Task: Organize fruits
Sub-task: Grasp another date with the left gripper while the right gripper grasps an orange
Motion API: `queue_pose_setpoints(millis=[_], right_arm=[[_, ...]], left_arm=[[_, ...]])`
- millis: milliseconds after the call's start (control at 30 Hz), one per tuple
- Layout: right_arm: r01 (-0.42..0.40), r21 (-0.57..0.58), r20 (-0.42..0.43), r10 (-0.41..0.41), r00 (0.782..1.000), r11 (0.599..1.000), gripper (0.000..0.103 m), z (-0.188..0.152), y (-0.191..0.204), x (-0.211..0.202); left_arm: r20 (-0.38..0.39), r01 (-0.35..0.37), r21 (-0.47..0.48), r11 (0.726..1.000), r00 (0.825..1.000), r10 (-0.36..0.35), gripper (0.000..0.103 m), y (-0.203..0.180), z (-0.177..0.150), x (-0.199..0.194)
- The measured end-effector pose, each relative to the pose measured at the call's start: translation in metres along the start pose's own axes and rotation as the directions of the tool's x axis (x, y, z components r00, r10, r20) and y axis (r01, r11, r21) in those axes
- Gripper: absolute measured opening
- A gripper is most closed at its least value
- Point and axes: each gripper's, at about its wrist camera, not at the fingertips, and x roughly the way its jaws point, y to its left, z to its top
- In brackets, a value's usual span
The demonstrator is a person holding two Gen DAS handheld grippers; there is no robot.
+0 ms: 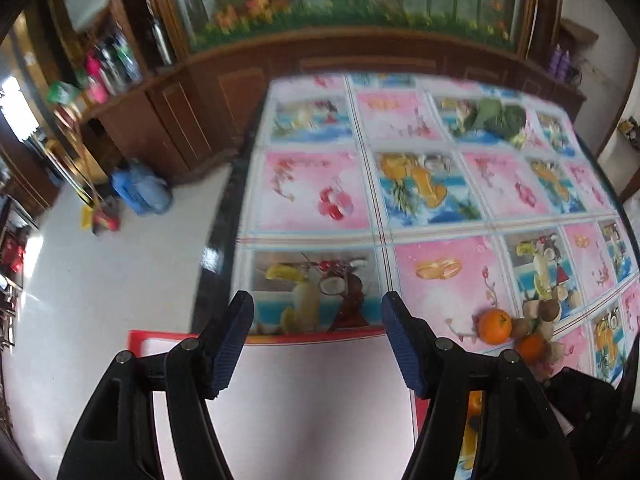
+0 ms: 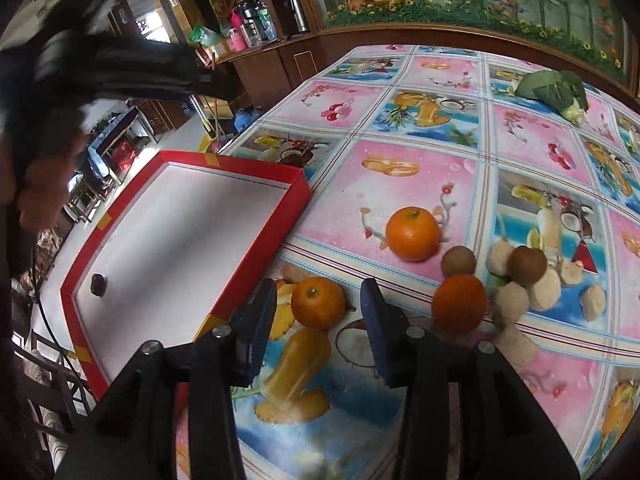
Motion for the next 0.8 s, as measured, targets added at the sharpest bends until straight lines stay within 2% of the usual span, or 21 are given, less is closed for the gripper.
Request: queue_pose_setpoints(millis=[100,233,433,467,567,733,800], right_arm=[[-0.001,-0.002,-0.013,0.001,1.000,1.000,0.046,-0.002,-0.004,0.007],[-0.017,0.018,-0.042,0.018,0.999,1.000,0.047,-0.005,-0.009,0.013],[-0.021,0.004,-0.027,0.022,0.999,1.000,0.047,-0.004,-0.007,0.009],[-0.019,0.004,-0.024,0.020,1.000,1.000,0.047,-0.004,-0.007,0.009],[-0.020,0.005,-0.030,0.020,0.999,1.000,0.048,-0.004,-0.007,0.010],[-0.007,0.006,-0.020,0.007,1.000,1.000,0.049,-0.004,-0.008,0.010],[-0.002,0.003,-0.018,0.002,1.000,1.000,0.050,-0.004,-0.008,0.010]], left_arm=[[-0.095,0.015,0.006,1.000,0.995,-0.015,0.066,-0.004,0.008,0.033],[-0.208,0.047,-0.005,0.999,0.977,-0.047,0.066,-0.008,0.012,0.069],[-0.272,0.070,0.016,0.997,0.960,-0.063,0.065,-0.014,0.011,0.082],[-0.277,0.076,0.021,0.997,0.958,-0.068,0.064,-0.015,0.010,0.082],[-0.298,0.100,0.015,0.995,0.950,-0.091,0.049,-0.016,0.009,0.086],[-0.318,0.127,0.021,0.992,0.941,-0.114,0.044,-0.021,0.001,0.093],[-0.318,0.137,0.014,0.990,0.940,-0.125,0.035,-0.020,0.001,0.093]])
